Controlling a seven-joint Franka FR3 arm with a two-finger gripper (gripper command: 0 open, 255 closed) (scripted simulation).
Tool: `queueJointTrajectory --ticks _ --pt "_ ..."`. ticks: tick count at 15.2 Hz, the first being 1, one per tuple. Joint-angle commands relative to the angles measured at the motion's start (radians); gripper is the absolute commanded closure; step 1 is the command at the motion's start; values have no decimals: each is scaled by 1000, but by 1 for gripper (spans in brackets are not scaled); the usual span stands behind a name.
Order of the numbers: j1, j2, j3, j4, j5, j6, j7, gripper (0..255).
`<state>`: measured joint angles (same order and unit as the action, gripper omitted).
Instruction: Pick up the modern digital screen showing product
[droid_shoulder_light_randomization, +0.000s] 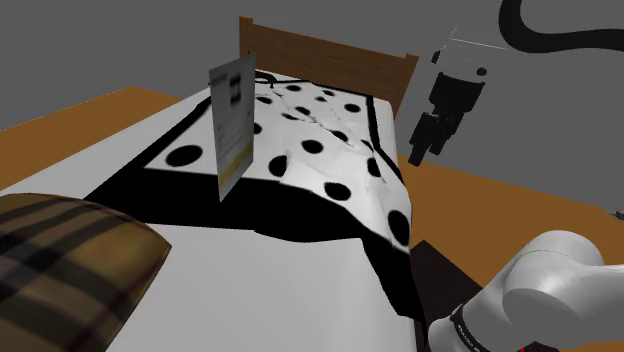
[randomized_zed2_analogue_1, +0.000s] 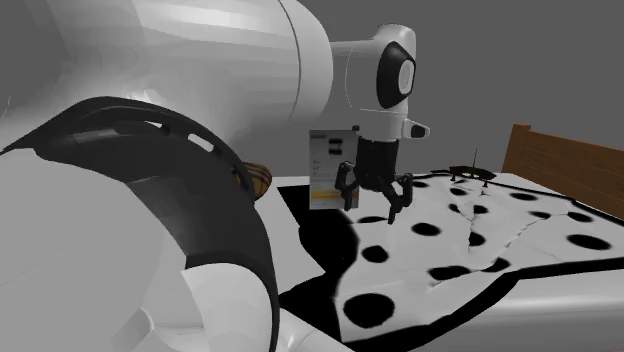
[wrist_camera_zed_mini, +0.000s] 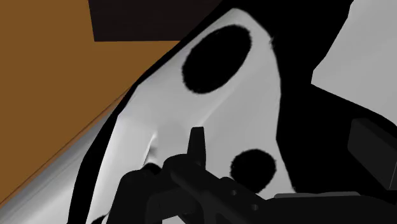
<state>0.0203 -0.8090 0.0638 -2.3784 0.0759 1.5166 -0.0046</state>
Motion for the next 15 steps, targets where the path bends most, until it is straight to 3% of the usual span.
queueJointTrajectory --ticks 1,9,15 --pt "0 0 0 0 0 0 0 0" --pt "-46 -34 316 12 10 251 382 0" --pt "-177 15 592 109 -72 389 687 0"
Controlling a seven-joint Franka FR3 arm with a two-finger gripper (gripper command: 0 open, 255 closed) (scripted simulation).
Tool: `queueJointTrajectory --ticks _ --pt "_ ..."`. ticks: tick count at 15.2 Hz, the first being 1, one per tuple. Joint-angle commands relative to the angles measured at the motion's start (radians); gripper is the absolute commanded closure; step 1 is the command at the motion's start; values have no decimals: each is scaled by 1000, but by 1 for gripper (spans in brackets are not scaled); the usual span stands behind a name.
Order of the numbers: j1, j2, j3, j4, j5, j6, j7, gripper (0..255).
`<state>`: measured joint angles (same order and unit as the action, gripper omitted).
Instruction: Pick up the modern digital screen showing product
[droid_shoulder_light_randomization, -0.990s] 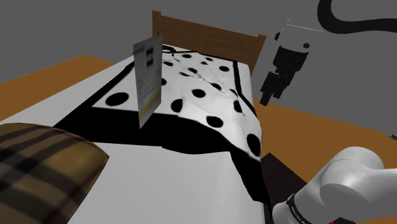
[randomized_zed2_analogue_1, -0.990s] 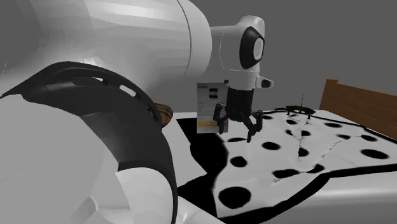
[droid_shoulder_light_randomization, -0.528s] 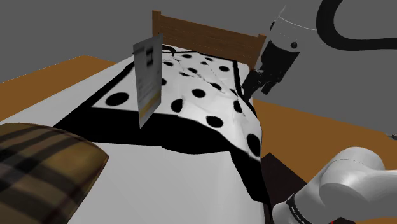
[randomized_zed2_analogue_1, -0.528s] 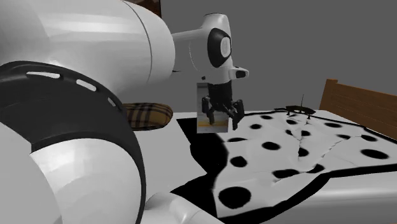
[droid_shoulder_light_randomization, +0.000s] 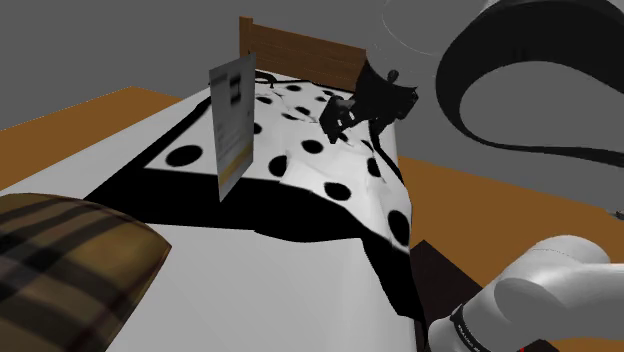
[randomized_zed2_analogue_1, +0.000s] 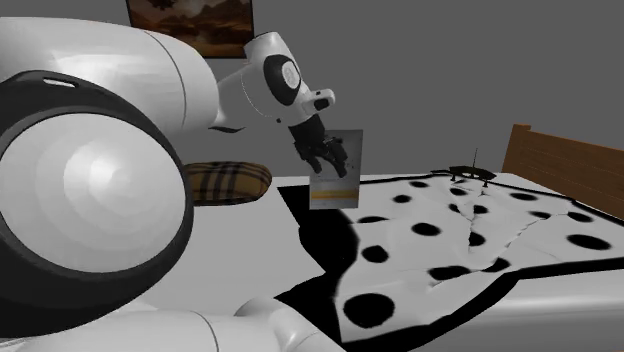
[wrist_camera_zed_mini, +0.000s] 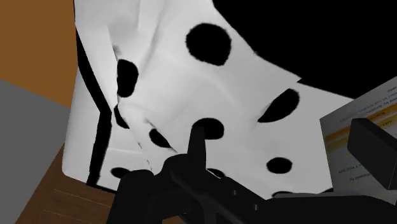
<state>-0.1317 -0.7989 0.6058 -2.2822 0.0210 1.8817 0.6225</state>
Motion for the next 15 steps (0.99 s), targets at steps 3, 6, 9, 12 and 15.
queueJointTrajectory --ticks 3,6,9,12,15 --pt "-136 35 204 93 -84 60 215 0" --pt "-282 55 371 196 -158 69 363 0" --pt "-462 50 546 323 -223 52 493 0" --pt "-662 5 710 474 -264 12 594 0" --pt "-865 -80 835 656 -277 -49 664 0"
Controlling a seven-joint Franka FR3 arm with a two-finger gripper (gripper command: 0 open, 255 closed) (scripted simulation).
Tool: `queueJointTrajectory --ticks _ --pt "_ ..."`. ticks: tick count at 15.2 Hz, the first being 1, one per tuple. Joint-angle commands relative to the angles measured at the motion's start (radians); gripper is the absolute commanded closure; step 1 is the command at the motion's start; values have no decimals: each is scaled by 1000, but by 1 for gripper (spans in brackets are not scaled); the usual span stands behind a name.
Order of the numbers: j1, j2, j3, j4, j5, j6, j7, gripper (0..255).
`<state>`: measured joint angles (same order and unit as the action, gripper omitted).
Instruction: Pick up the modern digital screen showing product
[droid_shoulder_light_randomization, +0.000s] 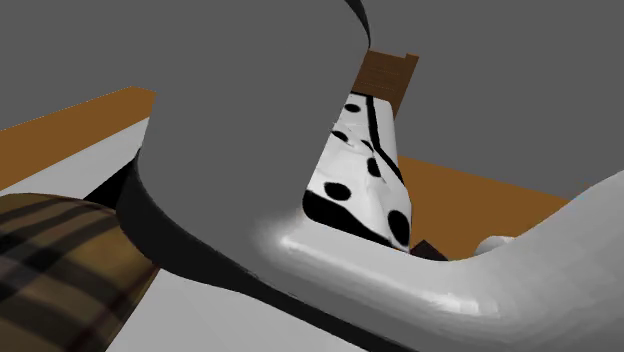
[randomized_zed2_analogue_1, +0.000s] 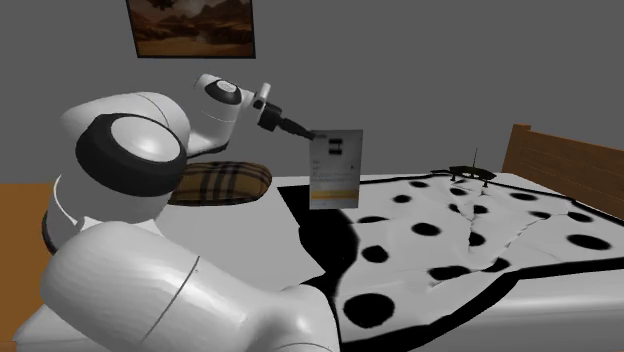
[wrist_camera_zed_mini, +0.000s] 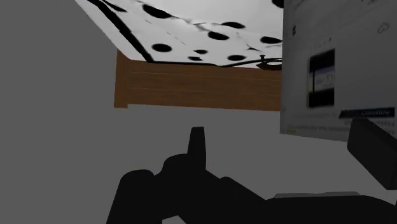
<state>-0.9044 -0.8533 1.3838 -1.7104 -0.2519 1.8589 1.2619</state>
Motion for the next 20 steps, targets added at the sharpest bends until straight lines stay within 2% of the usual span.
queueJointTrajectory --ticks 1,5,6,13,15,16,20 --pt "-160 -59 89 154 -5 -52 43 0" --pt "-444 -202 178 505 1 -199 97 0" --pt "-470 -215 182 541 3 -215 99 0" --pt "-422 -244 196 435 12 -164 157 0" --pt "-422 -244 196 435 12 -164 157 0" --pt "-422 -244 196 435 12 -165 158 255" --pt "-420 -244 196 434 12 -165 158 255"
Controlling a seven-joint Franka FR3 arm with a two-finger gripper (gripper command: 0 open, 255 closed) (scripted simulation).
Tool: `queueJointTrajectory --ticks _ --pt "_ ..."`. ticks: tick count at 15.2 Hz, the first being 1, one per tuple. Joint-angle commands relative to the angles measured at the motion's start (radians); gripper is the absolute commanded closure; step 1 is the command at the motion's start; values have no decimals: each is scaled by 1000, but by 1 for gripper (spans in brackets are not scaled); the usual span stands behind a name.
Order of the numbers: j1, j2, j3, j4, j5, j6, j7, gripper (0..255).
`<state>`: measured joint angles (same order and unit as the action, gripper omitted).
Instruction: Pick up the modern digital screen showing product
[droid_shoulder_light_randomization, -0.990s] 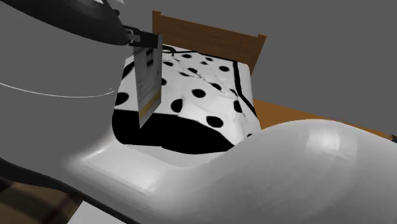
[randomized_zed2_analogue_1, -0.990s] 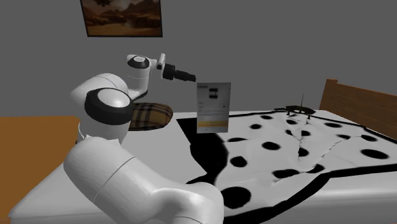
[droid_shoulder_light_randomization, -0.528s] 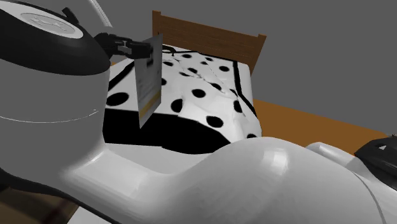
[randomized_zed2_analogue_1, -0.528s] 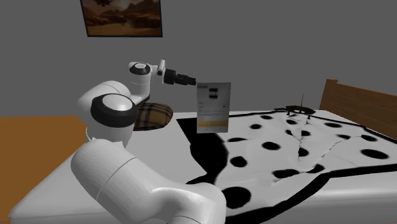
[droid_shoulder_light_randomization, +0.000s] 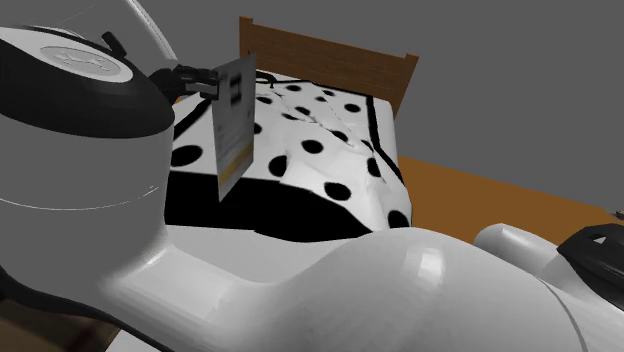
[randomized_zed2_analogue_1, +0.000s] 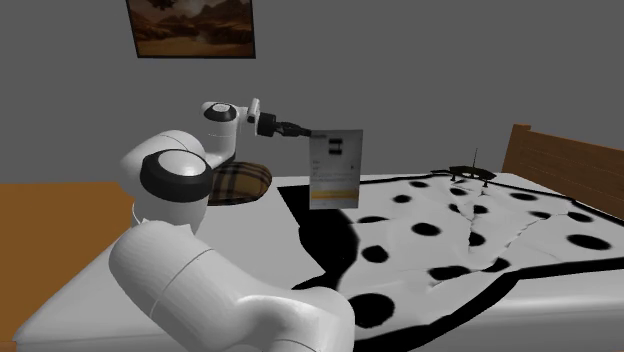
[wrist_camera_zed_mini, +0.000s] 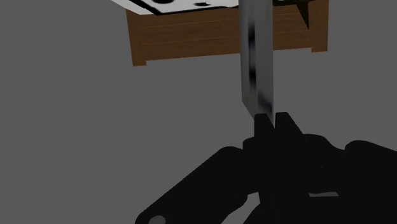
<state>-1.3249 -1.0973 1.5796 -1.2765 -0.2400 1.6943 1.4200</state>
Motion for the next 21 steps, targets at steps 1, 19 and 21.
queueJointTrajectory --ticks 1,19,21 --pt "0 0 0 0 0 0 0 255" --pt "-110 50 -19 225 -9 -104 -114 255" --pt "-123 53 -19 249 -9 -114 -125 255"
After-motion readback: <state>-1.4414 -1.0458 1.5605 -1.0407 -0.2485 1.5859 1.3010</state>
